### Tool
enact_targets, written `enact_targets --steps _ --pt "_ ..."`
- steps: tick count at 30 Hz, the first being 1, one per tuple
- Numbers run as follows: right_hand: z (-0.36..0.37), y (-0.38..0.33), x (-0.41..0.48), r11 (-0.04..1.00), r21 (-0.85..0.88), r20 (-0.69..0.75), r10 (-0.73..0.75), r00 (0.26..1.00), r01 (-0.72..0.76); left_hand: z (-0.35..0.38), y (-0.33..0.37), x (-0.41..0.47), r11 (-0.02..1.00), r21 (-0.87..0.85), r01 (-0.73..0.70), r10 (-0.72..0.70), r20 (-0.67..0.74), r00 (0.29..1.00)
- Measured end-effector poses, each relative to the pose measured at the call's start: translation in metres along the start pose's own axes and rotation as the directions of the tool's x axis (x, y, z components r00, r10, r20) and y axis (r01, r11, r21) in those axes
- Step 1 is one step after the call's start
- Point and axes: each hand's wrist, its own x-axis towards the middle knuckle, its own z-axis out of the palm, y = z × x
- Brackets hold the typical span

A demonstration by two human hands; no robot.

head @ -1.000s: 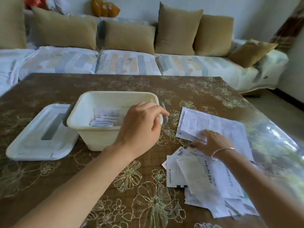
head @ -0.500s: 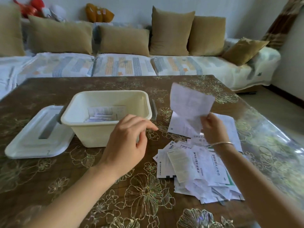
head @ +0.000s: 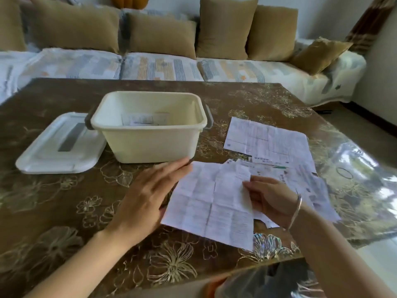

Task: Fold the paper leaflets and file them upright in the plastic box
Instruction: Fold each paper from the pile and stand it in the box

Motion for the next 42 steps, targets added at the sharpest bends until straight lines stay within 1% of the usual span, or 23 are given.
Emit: enact_targets --steps 3,5,7,10,11,12,13,14,15,16,18,20,22,24,26,27,29,31,33,34,37,40,42 --pt "0.018 0.019 -0.002 0.993 -0.115 0.078 0.036 0.996 -0.027 -0.005 -0.001 -0.024 0.998 -0.068 -0.006 0.004 -0.020 1.000" --pt "0.033 0.028 -0.002 0.975 -0.222 0.109 0.041 0.993 -0.016 -0.006 -0.005 -0.041 0.999 -0.051 -0.004 0.003 -0.008 1.000" --pt "0.047 0.032 -0.003 0.938 -0.344 0.087 -0.004 0.996 0.034 -0.006 -0.008 -0.057 1.000 -0.022 -0.001 0.001 0.015 1.000" --pt "0.059 0.036 -0.003 0.877 -0.457 0.025 -0.153 0.988 0.147 -0.015 -0.007 -0.071 1.000 0.005 0.015 -0.015 0.064 0.998" --pt "0.058 0.037 -0.003 0.825 -0.527 0.001 -0.242 0.970 0.207 -0.018 -0.008 -0.072 1.000 0.009 0.018 -0.019 0.075 0.997" --pt "0.056 0.040 -0.003 0.713 -0.641 -0.005 -0.374 0.927 0.284 -0.022 -0.008 -0.074 0.999 0.002 0.033 -0.033 0.090 0.995" --pt "0.053 0.043 -0.004 0.563 -0.742 0.033 -0.510 0.859 0.363 -0.024 -0.009 -0.075 0.998 -0.021 0.059 -0.056 0.117 0.992" --pt "0.050 0.046 -0.006 0.434 -0.784 0.112 -0.605 0.788 0.444 -0.025 -0.009 -0.075 0.994 -0.051 0.092 -0.084 0.145 0.986" --pt "0.049 0.050 -0.009 0.351 -0.778 0.205 -0.643 0.738 0.522 -0.024 -0.010 -0.077 0.988 -0.080 0.136 -0.121 0.162 0.979" --pt "0.048 0.054 -0.014 0.324 -0.750 0.286 -0.627 0.724 0.577 -0.025 -0.010 -0.078 0.974 -0.116 0.194 -0.174 0.169 0.970" --pt "0.046 0.061 -0.021 0.320 -0.741 0.389 -0.512 0.766 0.591 -0.024 -0.011 -0.081 0.928 -0.179 0.328 -0.308 0.130 0.942" --pt "0.044 0.066 -0.024 0.292 -0.767 0.414 -0.455 0.788 0.572 -0.023 -0.006 -0.081 0.898 -0.203 0.391 -0.384 0.075 0.920" --pt "0.044 0.067 -0.024 0.323 -0.760 0.390 -0.468 0.793 0.564 -0.022 0.002 -0.078 0.877 -0.234 0.419 -0.431 0.003 0.903" --pt "0.050 0.068 -0.024 0.343 -0.750 0.360 -0.506 0.784 0.565 -0.018 0.007 -0.075 0.863 -0.200 0.463 -0.482 -0.056 0.874" --pt "0.056 0.070 -0.020 0.336 -0.776 0.296 -0.553 0.779 0.534 -0.012 0.009 -0.074 0.827 -0.135 0.545 -0.558 -0.079 0.826" --pt "0.059 0.071 -0.018 0.334 -0.800 0.254 -0.563 0.787 0.498 -0.011 0.012 -0.072 0.796 -0.125 0.592 -0.602 -0.063 0.796" --pt "0.064 0.074 -0.015 0.313 -0.848 0.182 -0.587 0.789 0.428 -0.008 0.015 -0.072 0.766 -0.122 0.632 -0.641 -0.055 0.766" --pt "0.067 0.077 -0.014 0.241 -0.895 0.162 -0.608 0.777 0.375 -0.005 0.015 -0.071 0.764 -0.105 0.637 -0.645 -0.096 0.758" --pt "0.069 0.079 -0.012 0.170 -0.927 0.166 -0.612 0.773 0.333 -0.002 0.014 -0.072 0.784 -0.086 0.615 -0.621 -0.124 0.774" --pt "0.070 0.080 -0.011 0.156 -0.934 0.162 -0.615 0.772 0.320 -0.002 0.014 -0.072 0.796 -0.061 0.602 -0.604 -0.141 0.784" --pt "0.071 0.081 -0.011 0.176 -0.932 0.134 -0.642 0.755 0.315 -0.001 0.013 -0.074 0.804 0.048 0.593 -0.576 -0.187 0.796" --pt "0.071 0.082 -0.012 0.185 -0.934 0.115 -0.651 0.750 0.304 -0.001 0.013 -0.071 0.867 0.185 0.463 -0.429 -0.196 0.882" --pt "0.072 0.082 -0.012 0.165 -0.938 0.129 -0.651 0.748 0.306 0.001 0.012 -0.068 0.912 0.225 0.342 -0.323 -0.117 0.939"
